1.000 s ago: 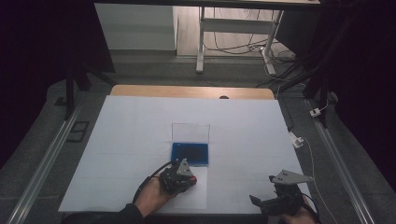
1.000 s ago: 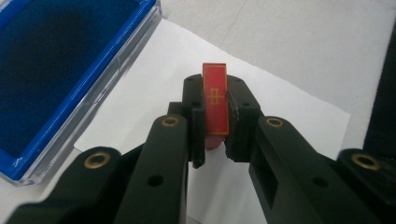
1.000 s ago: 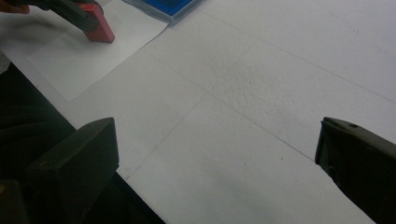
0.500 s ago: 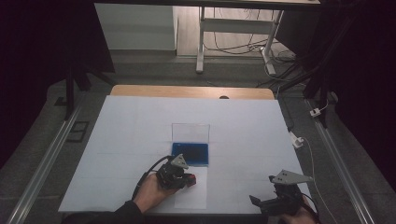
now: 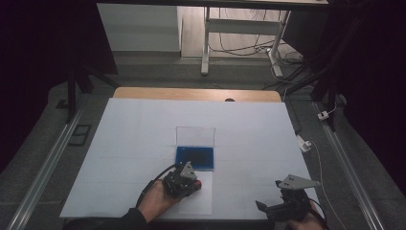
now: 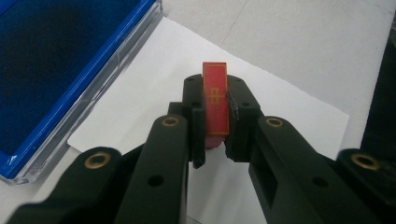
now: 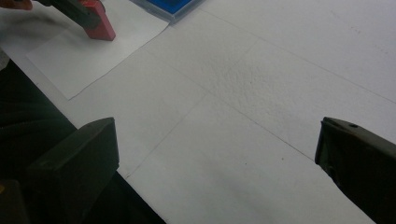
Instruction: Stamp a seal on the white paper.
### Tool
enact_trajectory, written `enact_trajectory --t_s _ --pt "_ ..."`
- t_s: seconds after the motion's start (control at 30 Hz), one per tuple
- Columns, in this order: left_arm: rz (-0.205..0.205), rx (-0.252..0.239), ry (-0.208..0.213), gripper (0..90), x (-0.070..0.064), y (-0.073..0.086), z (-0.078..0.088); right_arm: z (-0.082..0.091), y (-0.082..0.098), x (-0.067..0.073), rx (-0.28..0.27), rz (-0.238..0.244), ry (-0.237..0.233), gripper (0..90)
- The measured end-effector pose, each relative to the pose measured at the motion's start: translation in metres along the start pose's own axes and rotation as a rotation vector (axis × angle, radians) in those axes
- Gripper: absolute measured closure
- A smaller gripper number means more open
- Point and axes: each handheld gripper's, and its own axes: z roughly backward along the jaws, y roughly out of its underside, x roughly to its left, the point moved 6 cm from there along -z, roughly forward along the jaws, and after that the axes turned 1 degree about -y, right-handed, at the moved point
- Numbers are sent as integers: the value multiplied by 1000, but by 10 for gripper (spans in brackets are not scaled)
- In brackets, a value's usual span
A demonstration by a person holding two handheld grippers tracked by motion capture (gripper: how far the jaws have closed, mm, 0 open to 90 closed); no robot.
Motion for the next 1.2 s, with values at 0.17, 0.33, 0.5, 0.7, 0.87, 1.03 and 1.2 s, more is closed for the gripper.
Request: enact_trajectory --t_s 0.17,0.33,0.5,0.7,0.87,1.03,1.2 --pt "-6 15 7 805 1 -2 0 0 0 0 -3 -1 0 0" --pt "3 29 20 803 2 -3 1 0 0 0 -4 2 1 1" --pt "25 29 28 802 3 -4 1 0 0 0 -4 3 1 1" --pt "18 17 40 802 0 -7 3 1 0 0 -4 3 1 1" --pt "6 2 33 802 0 -11 7 0 0 0 -3 2 0 1" --pt "-8 -9 37 802 1 -12 11 0 0 0 -3 2 0 1" --pt "-12 -28 34 801 1 -15 16 0 0 0 -4 2 0 1"
